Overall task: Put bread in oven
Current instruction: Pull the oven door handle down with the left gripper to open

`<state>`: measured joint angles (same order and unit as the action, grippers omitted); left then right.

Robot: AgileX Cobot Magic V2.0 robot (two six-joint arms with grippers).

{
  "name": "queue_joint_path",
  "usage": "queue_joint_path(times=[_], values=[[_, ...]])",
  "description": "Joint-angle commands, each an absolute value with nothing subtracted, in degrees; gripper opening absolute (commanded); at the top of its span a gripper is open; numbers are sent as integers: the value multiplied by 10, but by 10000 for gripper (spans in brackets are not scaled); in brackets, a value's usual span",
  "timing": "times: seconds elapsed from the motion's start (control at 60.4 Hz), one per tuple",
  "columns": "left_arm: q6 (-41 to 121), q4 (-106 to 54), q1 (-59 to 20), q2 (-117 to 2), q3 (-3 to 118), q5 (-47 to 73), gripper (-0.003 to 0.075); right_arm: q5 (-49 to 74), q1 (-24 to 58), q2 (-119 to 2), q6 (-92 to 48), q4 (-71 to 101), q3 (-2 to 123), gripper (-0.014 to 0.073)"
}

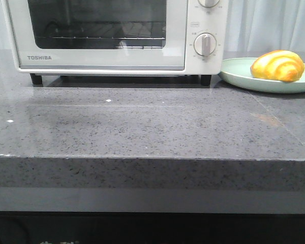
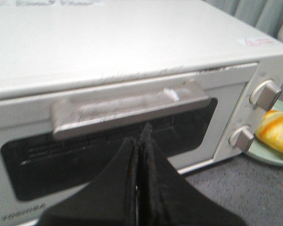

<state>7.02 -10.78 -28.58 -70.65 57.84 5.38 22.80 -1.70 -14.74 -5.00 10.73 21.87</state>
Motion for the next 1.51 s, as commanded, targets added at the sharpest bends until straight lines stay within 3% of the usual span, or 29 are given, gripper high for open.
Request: queue_joint_path(times=[0.0,0.414,0.794,1.076,1.489], values=[[70,-114,-297,-735,647,-3,-20,177,-16,-157,-54,106,240,-66],[70,-112,-297,-826,717,86,-20,177,-16,-157,-54,106,240,-66],[70,-112,-315,-735,686,275,-20,177,-16,-157,-54,106,240,-66],[70,-113,-357,-636,595,232,-20,177,-16,-157,-54,106,240,-66],[61,-112,-232,-568,505,136,-21,213,-16,-181,-46,108,240,-61]])
